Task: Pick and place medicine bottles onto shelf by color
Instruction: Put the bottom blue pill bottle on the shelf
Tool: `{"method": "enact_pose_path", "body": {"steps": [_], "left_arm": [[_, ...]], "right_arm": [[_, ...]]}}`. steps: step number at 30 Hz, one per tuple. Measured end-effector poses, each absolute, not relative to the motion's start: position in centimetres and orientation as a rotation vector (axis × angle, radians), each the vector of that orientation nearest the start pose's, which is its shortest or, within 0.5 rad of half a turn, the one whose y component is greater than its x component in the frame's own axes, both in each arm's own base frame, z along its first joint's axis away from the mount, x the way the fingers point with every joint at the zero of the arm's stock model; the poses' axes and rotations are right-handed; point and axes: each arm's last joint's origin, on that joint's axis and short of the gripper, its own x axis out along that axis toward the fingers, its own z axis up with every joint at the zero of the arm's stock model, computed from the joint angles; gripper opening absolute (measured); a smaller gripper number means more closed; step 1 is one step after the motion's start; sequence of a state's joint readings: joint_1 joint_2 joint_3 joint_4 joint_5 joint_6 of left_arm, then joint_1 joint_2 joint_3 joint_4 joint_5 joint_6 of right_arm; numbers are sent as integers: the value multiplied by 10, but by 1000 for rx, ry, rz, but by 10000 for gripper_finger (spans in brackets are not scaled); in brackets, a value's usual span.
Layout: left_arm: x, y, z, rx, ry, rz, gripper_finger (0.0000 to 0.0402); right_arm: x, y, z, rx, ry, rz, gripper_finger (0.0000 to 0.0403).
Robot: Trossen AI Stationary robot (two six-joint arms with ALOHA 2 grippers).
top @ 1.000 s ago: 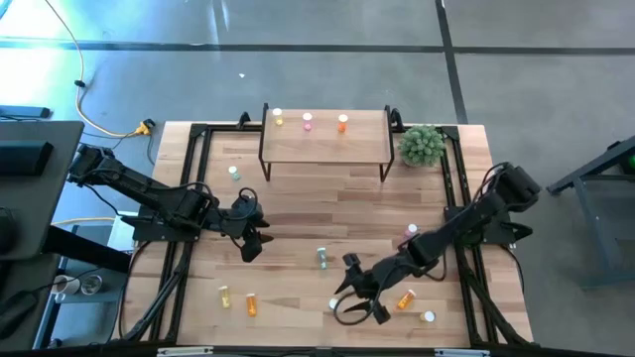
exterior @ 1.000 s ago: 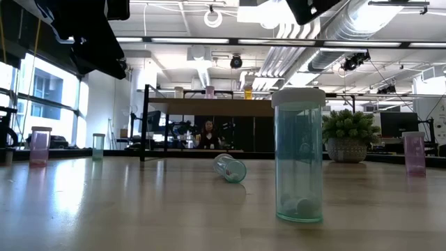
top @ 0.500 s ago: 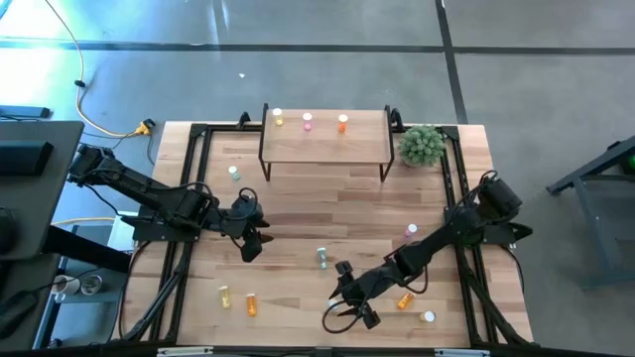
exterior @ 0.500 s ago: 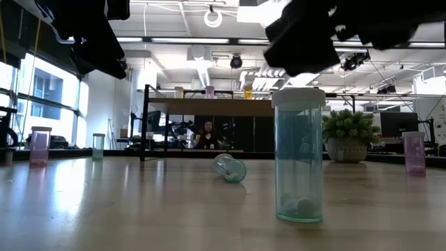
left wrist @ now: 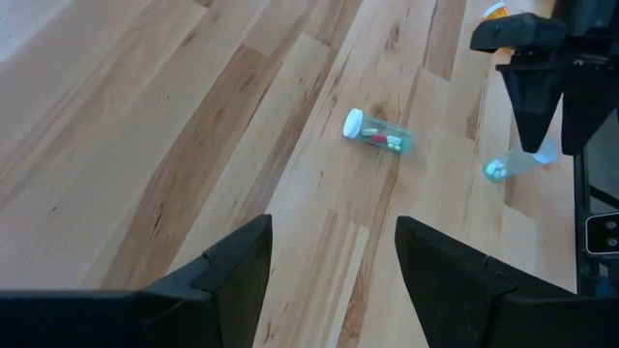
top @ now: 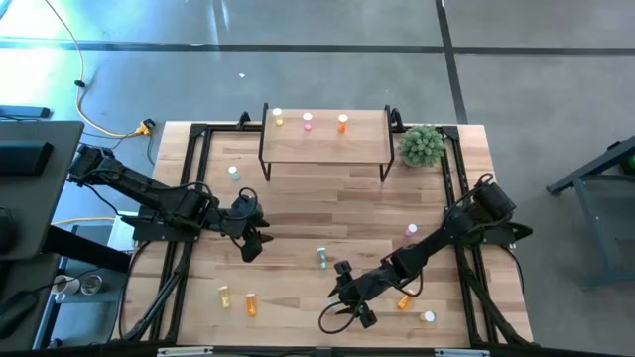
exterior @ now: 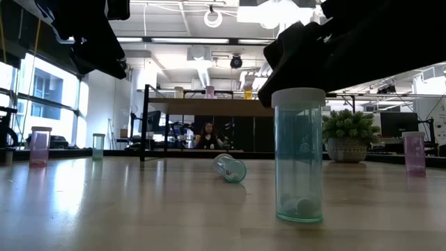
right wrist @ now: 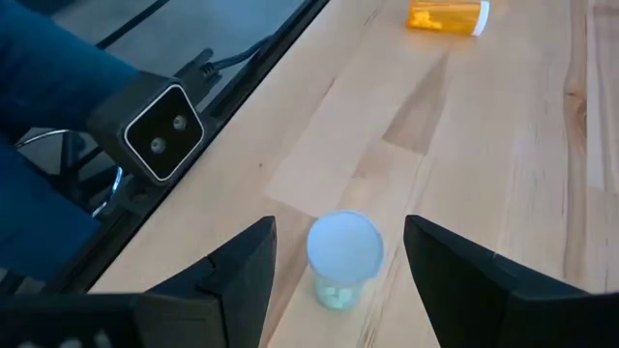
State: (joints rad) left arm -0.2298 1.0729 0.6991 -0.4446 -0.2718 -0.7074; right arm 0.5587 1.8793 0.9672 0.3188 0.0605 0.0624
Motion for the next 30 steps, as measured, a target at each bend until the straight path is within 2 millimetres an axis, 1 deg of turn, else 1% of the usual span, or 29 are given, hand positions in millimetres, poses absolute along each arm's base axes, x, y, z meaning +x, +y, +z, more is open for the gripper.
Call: {"method": "enact_pose_path", "body": {"steps": [2,7,15,18,26,30], "left_arm": [[206,-40,232,-467,736,315,209],[206,-40,232,-467,736,315,209],[206,-40,232,-467,736,314,209],[206,-40,232,-466,736,314,209],[206,-40,232,-465,736,314,209],[206,-40,232,-466,736,314,209]], "right_arm": [[322,199,142,-123,587,465,220],[322,200,130,-127,619,462,220],[324,202,133,-117,581,457,217],[324,202,133,-118,583,457,200],[324,201,133,-102,592,451,134],[324,201,133,-102,592,451,112]]}}
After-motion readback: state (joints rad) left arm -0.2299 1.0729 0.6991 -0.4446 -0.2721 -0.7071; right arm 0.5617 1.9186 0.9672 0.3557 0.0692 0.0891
